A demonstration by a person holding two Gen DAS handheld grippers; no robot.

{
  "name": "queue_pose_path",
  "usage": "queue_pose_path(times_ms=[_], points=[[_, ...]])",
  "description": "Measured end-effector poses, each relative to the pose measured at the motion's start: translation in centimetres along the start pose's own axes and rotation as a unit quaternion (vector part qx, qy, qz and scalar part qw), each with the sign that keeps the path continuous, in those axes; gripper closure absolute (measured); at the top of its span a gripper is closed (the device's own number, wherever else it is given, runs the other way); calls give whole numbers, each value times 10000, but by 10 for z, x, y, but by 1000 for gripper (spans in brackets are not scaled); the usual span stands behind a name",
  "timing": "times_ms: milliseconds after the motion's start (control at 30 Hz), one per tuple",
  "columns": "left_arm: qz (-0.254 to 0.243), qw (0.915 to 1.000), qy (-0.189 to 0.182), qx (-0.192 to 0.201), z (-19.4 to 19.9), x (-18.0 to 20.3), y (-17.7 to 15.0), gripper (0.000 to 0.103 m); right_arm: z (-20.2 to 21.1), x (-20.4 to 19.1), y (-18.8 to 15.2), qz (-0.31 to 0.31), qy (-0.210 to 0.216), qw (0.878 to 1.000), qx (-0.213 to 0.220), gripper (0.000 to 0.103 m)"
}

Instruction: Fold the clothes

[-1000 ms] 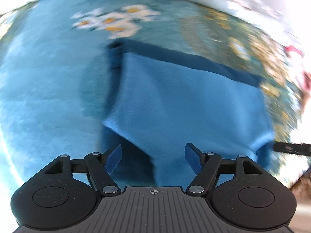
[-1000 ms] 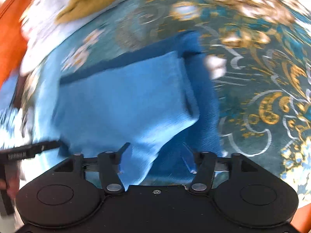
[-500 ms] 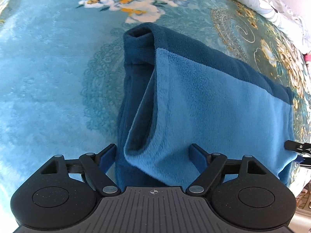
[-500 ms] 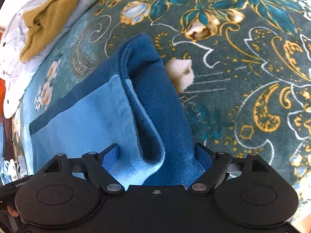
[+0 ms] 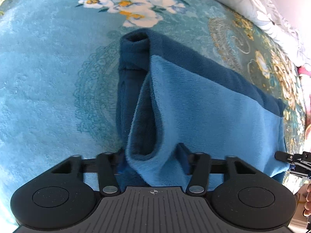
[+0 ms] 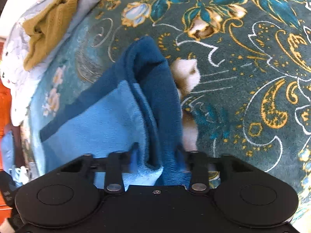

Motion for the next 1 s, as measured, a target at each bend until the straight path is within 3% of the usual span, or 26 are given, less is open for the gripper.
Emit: queue_pose_path(times_ms=[100, 267, 400, 533, 600, 800, 1000], points=[[-79, 9999, -52, 93, 8, 6, -4, 74, 13, -7, 1, 90, 21, 9999, 90, 79], [112, 9997, -139, 185, 21, 7, -5, 73, 28, -11, 10, 373, -99, 9992, 111, 80], [288, 9972, 276, 634, 54, -1, -1, 68, 32, -24, 13, 629, -193, 9978, 93, 79], [-303, 9920, 431, 1143, 92, 20, 4, 68, 37, -35, 8, 785, -244, 9965, 111, 79], [-757, 9898, 373, 1144, 92, 44, 8, 68, 39, -38, 6, 816, -269, 9962, 125, 79], [-1597, 9853, -162, 582, 46, 121, 0, 80, 52, -61, -4, 996, -321, 9942, 248, 79], [-1215, 9922, 230, -158, -22, 126, -5, 83, 61, -83, -15, 1141, -159, 9928, 312, 79]])
Point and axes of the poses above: each gripper's, at about its wrist camera, not at the fingertips, and z roughly against the way its jaws point, x to its right, y to its top, the point moved 10 cm from there along -z, roughly the way its jaws point, and after that the axes turned 14 degrees about -x, right-handed, at the moved point
